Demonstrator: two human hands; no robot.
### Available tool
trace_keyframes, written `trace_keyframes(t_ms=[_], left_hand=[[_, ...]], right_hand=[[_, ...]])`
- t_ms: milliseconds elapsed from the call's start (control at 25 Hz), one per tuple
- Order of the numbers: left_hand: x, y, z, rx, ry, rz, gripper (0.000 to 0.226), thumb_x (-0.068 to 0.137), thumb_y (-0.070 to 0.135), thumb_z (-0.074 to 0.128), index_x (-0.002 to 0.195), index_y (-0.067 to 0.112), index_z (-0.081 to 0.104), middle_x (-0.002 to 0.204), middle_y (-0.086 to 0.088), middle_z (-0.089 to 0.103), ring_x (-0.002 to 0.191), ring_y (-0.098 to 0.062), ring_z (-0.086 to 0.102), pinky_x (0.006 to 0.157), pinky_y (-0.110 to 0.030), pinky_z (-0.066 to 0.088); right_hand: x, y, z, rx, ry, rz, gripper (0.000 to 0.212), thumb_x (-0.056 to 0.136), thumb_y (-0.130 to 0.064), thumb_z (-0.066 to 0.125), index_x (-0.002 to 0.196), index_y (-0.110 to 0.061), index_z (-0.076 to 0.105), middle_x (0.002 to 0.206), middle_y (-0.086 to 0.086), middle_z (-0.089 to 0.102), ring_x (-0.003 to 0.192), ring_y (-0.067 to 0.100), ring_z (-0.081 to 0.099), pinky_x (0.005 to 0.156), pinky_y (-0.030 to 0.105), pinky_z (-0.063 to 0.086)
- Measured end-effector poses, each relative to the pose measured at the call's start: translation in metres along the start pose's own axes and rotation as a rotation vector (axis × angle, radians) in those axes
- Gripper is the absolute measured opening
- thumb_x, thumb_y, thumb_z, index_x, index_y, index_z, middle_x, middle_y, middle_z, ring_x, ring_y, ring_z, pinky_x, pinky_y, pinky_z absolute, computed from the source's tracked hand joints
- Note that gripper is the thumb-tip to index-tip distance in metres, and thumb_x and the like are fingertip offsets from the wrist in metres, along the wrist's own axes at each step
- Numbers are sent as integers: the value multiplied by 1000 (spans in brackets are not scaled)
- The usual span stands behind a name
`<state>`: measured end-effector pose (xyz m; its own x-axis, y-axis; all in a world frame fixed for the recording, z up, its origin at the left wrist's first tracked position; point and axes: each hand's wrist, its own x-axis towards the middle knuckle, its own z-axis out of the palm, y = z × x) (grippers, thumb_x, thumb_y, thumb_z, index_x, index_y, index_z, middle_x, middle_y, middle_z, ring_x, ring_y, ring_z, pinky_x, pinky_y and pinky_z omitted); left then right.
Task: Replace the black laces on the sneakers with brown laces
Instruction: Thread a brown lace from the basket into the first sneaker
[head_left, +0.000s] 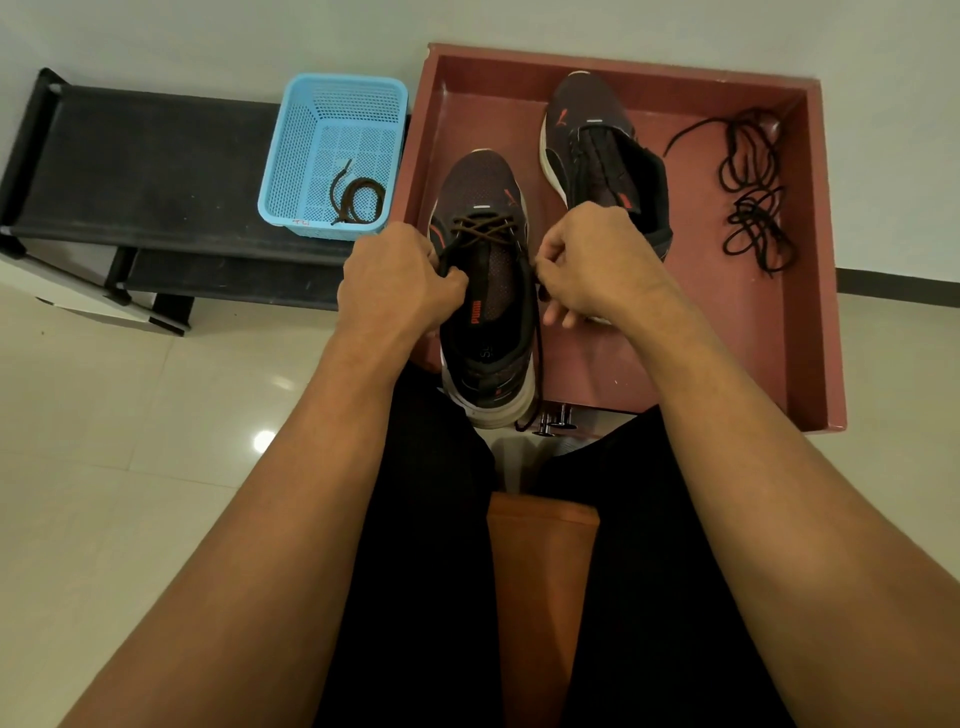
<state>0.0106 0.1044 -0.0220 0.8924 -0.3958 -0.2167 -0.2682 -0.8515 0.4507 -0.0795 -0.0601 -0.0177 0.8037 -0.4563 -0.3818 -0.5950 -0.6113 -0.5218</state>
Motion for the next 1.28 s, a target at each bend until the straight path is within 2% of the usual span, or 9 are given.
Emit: trace_keyframes(t_ms=[280,680,800,880,960,1000,1080,1200,1280], left_hand=[[0,2,-1,0,-8,-4,32,85,39,73,67,15,63,65,-8,66,67,-28,70,74,-42,64],[0,1,0,-36,9,-17,28,88,30,70,68,12,64,49,-3,66,44,-12,67,65,-36,65],[2,1,0,-15,32,-17,31,88,33,70,65,13,62,46,-1,62,39,-8,62,62,-29,61],[4,2,1,-6,58,4,37,87,37,71,63,13,57,49,-3,63,46,-14,65,64,-33,61],[4,4,4,-31,72,30,43,88,45,73,64,14,55,59,-5,65,63,-24,69,70,-37,60],[4,5,5,-41,85,30,42,88,49,74,69,16,58,66,-4,67,72,-25,70,71,-37,58],[2,8,2,-58,160,57,35,87,54,73,81,20,64,73,4,67,82,-22,67,73,-35,52],[-3,15,-8,-269,201,296,21,95,46,66,82,29,64,58,13,55,60,-6,54,62,-30,43],[-11,23,-7,-498,25,402,43,106,44,53,70,22,58,51,13,43,49,-4,39,53,-28,31]], right_hand=[[-4,-4,-3,99,6,-19,22,107,-21,54,94,-17,71,67,2,77,46,11,70,47,19,49],[0,-12,-1,-129,-140,63,20,104,-17,52,93,-11,67,50,-2,69,44,11,68,52,23,51],[-5,-10,-4,-1,-119,101,13,102,-17,52,100,-13,64,59,1,74,48,13,70,46,23,51],[-6,-6,-8,42,8,35,9,96,-21,58,103,-19,62,73,0,77,64,15,74,59,28,56],[-7,-5,-14,176,127,-46,12,92,-23,64,103,-25,59,82,-2,76,77,12,72,75,33,57],[-9,-7,-17,304,139,-80,13,92,-21,66,103,-23,60,79,-2,76,71,8,70,71,30,56],[-13,-15,-24,624,79,-133,11,96,-11,66,104,-16,61,71,3,74,47,8,54,48,24,43],[-14,-20,-30,988,4,-211,6,100,-8,67,103,-9,62,72,11,69,44,13,39,40,22,27],[-12,-20,-31,1138,43,-246,4,101,-7,65,103,-7,62,74,10,67,48,12,43,41,22,30]])
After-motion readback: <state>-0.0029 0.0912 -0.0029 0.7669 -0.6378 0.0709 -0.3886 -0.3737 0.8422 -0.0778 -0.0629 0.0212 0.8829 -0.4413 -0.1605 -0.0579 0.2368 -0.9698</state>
